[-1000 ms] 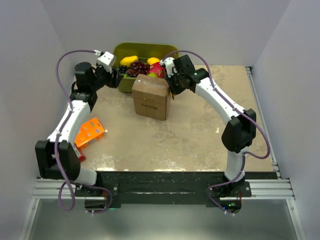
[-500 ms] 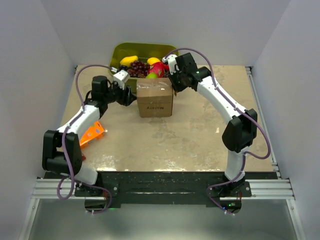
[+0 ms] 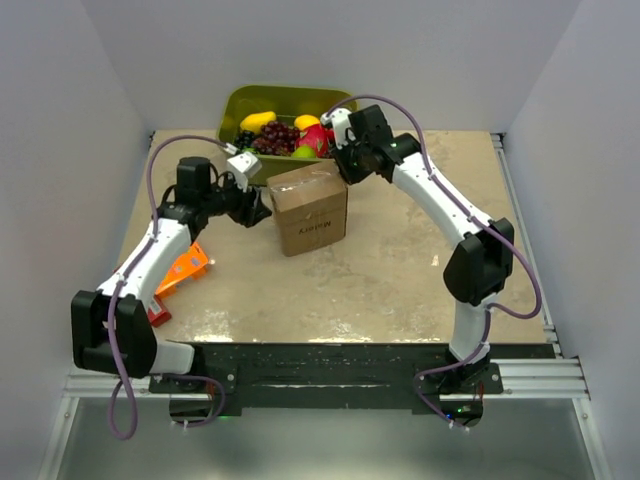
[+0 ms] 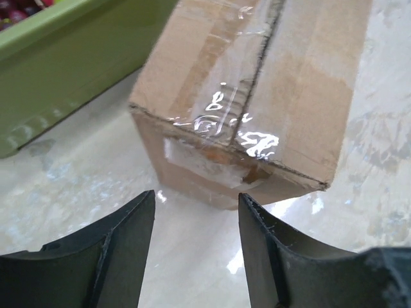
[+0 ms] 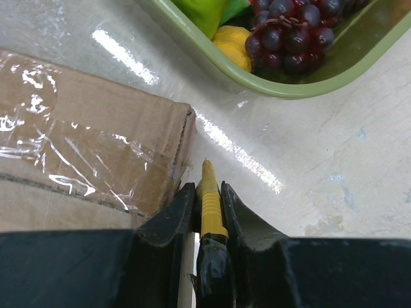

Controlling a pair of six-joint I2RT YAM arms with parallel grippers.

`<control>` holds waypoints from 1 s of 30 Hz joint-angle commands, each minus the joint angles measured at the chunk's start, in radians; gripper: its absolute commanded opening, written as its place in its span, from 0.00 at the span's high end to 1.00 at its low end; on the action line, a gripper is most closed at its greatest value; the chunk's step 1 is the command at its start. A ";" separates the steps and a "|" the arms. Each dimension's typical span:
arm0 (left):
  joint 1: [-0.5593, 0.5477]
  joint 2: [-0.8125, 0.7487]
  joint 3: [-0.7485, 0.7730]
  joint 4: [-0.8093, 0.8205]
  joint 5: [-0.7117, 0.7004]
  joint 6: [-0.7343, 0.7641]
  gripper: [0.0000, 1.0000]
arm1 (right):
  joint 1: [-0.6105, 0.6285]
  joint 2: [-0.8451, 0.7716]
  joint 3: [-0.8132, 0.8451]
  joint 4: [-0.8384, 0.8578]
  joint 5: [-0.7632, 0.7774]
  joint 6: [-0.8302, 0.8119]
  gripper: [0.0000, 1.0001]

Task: Unpack the express box

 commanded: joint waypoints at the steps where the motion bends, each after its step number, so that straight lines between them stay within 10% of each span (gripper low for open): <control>1: 0.093 0.019 0.174 -0.245 0.069 0.198 0.41 | 0.000 -0.041 0.050 0.006 0.029 -0.002 1.00; 8: 0.126 0.085 0.499 -0.692 0.201 0.542 0.34 | -0.263 -0.109 0.151 -0.015 -0.027 0.105 1.00; 15: 0.057 0.163 0.567 -0.172 0.243 0.065 0.25 | -0.395 -0.369 -0.214 0.468 -0.351 0.520 1.00; 30: -0.049 0.473 0.777 -0.219 0.165 0.061 0.24 | -0.389 -0.380 -0.487 0.791 -0.508 0.927 1.00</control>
